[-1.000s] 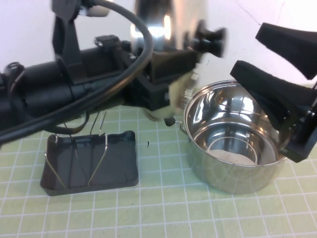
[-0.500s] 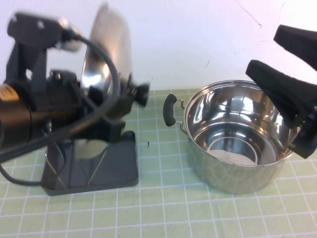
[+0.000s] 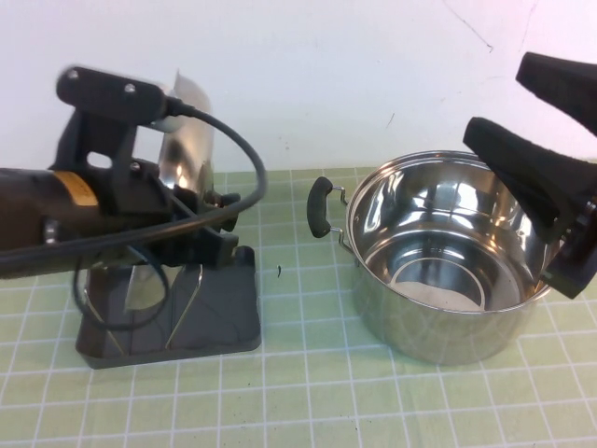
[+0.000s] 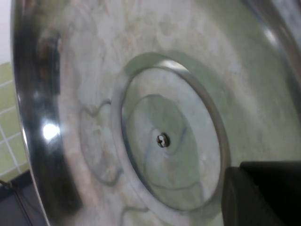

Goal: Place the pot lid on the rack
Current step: Place the pot lid on the pot rack

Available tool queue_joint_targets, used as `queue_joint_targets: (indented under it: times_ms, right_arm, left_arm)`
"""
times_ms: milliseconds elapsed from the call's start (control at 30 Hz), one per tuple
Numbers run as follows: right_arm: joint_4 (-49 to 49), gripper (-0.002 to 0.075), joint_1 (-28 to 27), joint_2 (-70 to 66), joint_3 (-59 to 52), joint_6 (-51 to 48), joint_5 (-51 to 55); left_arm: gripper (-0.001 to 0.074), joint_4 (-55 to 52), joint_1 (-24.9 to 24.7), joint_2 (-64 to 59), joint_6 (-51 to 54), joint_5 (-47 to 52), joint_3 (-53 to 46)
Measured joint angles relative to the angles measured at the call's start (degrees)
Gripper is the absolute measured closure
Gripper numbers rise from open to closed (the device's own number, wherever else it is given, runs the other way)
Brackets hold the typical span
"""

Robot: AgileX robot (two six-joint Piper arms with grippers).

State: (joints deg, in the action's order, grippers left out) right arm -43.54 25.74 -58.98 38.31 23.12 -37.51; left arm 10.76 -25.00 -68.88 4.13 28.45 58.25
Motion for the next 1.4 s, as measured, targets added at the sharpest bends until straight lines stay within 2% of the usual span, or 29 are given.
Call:
queue_joint_targets:
  times_ms: [400, 700, 933, 1000, 1133, 1200, 1300, 1400]
  right_arm:
    - [0.0, 0.0285, 0.0, 0.0, 0.0, 0.0, 5.1]
    - [0.0, 0.0285, 0.0, 0.0, 0.0, 0.0, 5.1]
    - [0.0, 0.0285, 0.0, 0.0, 0.0, -0.1, 5.1]
    - [0.0, 0.0285, 0.0, 0.0, 0.0, -0.1, 5.1]
    - [0.0, 0.0285, 0.0, 0.0, 0.0, -0.1, 5.1]
    - [0.0, 0.0285, 0.0, 0.0, 0.0, -0.1, 5.1]
    - [0.0, 0.0285, 0.0, 0.1, 0.0, -0.1, 5.1]
    - [0.0, 0.0285, 0.0, 1.1, 0.0, -0.1, 5.3]
  left_arm:
    - [0.0629, -4.3, 0.1, -5.5, -3.4, -2.3, 0.0]
    - [0.0629, -7.0, 2.8, -7.8, -6.3, -2.1, 0.0]
    - [0.0621, -7.1, 2.9, -8.6, -6.4, -2.1, 0.0]
    - [0.057, -7.2, 2.9, -8.6, -6.2, -2.4, 0.0]
    - [0.0389, -7.3, 2.9, -8.6, -6.2, -2.5, 0.0]
    - [0.0337, -7.3, 2.9, -8.5, -6.2, -2.0, 0.0]
    - [0.0305, -7.4, 2.9, -7.4, -6.2, -0.4, 0.0]
    - [0.0323, -8.1, 2.9, -3.8, -6.2, 1.6, 0.0]
